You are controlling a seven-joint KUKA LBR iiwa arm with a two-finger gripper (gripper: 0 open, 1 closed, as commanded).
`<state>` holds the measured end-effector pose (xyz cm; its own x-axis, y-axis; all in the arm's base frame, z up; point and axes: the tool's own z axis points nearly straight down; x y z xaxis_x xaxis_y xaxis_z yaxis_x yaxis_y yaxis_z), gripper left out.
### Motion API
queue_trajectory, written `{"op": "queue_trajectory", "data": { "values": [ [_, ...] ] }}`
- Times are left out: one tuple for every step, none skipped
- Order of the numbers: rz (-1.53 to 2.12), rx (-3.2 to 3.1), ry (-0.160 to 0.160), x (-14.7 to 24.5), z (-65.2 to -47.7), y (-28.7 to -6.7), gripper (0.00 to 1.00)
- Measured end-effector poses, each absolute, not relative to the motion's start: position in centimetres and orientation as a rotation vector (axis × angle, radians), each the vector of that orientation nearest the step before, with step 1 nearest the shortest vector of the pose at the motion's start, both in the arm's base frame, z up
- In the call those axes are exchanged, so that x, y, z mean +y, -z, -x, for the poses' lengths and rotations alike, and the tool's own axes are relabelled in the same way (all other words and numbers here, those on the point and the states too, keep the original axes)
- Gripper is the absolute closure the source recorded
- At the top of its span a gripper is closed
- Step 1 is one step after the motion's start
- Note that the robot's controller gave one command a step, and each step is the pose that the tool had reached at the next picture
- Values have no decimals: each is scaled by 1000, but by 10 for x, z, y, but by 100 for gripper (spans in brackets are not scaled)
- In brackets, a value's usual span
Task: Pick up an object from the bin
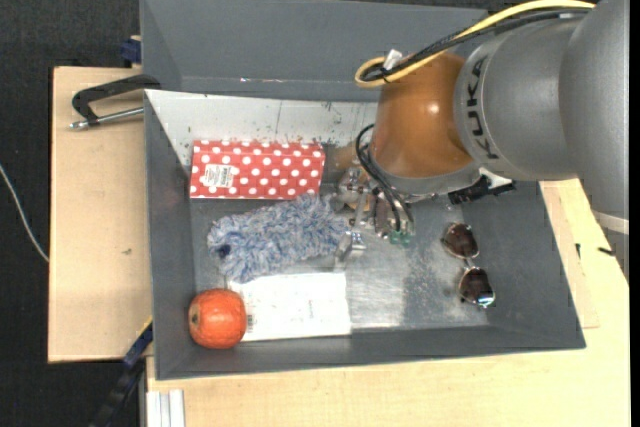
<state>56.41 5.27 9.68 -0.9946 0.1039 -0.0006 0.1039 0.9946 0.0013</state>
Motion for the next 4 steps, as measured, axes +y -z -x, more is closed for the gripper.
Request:
{"op": "queue_trajectory", "data": {
  "values": [
    [-480,3100,-4,44,-566,-107,0],
    [-346,3119,-2,45,-574,-71,0],
    [-630,3072,-8,49,-571,-75,100],
    [-629,3072,-8,49,-571,-75,100]
  ]
}}
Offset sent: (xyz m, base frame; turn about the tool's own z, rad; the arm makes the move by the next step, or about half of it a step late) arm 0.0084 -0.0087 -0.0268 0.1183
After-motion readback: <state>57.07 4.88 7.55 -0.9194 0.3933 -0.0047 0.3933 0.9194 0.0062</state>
